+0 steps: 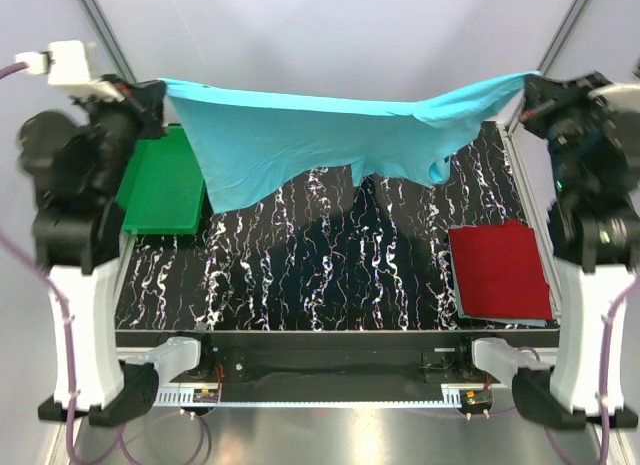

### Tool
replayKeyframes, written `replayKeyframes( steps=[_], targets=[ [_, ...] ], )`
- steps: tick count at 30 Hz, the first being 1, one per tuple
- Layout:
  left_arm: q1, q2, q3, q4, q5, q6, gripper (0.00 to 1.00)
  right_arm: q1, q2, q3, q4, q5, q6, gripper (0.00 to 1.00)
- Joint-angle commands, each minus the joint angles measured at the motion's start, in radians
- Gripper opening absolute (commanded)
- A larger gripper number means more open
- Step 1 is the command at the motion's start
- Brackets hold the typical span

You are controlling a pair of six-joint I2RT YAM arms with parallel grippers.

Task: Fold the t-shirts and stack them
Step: Flatten the tshirt out

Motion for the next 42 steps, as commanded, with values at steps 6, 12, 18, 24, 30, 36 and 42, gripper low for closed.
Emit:
replayKeyframes(
  steps=[6,12,18,24,30,36,42],
  targets=[
    [-0.120,-0.212,0.111,0.007,-0.036,0.072,0.00,0.000,-0.276,0.060,0.087,0.035,-0.125,0.00],
    [-0.234,-0.255,0.197,-0.056,-0.229,0.158,0.00,0.000,-0.299,0.131,0.064,0.038,-0.137,0.00],
    [-0.251,-0.188,0.101,-0.058,-0.315,0.201,0.00,0.000,-0.191,0.053,0.083,-0.008,-0.114,0.00],
    [-0.248,-0.128,-0.224,0.066,-0.422,0.228,0.00,0.000,-0.068,-0.158,0.158,-0.052,-0.073,0.00],
    [-0.141,-0.026,-0.618,0.347,-0.392,0.242,0.00,0.000,0.071,-0.451,0.361,-0.109,-0.071,0.00],
    [-0.018,0.451,-0.562,0.466,-0.280,0.212,0.00,0.000,0.407,-0.453,0.468,-0.170,-0.094,0.00],
    [0.007,0.804,-0.289,0.369,-0.237,0.212,0.00,0.002,0.697,-0.300,0.450,-0.263,-0.070,0.00]
  ],
)
